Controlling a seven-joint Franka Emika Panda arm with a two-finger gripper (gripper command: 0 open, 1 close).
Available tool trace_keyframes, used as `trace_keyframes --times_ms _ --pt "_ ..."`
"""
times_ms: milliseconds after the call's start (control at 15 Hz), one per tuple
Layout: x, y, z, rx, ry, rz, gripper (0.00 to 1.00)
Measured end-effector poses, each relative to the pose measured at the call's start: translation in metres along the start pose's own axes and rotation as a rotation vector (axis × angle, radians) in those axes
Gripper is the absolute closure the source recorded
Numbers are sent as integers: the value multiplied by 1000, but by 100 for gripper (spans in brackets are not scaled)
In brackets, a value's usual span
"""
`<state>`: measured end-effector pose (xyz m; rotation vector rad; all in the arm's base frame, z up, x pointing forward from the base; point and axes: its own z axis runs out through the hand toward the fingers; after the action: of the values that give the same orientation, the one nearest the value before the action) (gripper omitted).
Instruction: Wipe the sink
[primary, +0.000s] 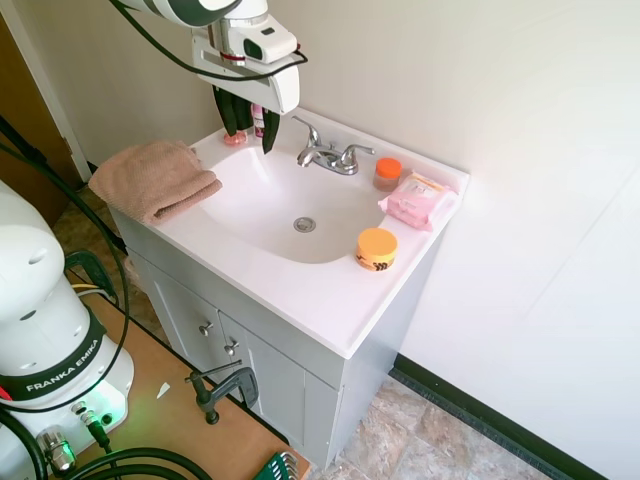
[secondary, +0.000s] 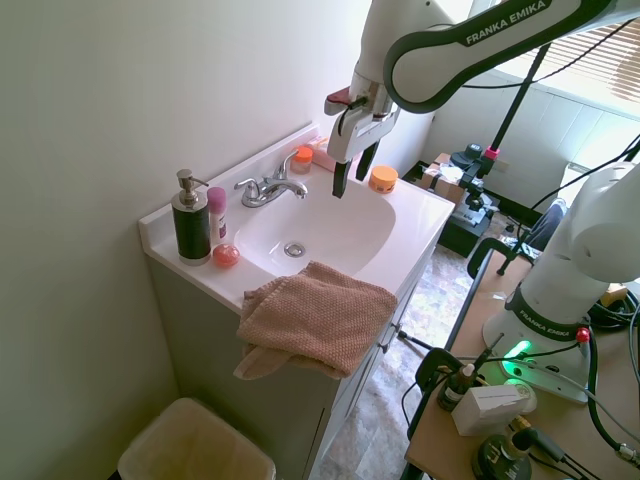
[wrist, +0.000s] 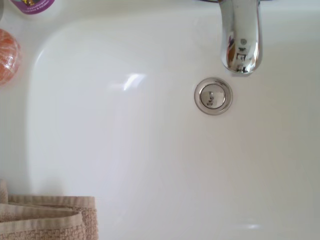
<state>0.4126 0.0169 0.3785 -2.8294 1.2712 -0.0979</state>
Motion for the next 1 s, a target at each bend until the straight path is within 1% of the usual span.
trace_keyframes --times_ms 133,267,400,533,667,800,1000 --pt "-1 -1 4 -6 -5 -4 0" --pt "-17 -11 8 -15 -3 -48 0" --pt "-53 -23 19 -23 3 -116 0" --pt "-91 -26 30 -30 1 -168 0" --pt "-120 -26 35 -30 1 -207 0" --pt "-142 -35 32 -24 8 -233 0" --pt "-177 -45 35 -33 16 -274 0"
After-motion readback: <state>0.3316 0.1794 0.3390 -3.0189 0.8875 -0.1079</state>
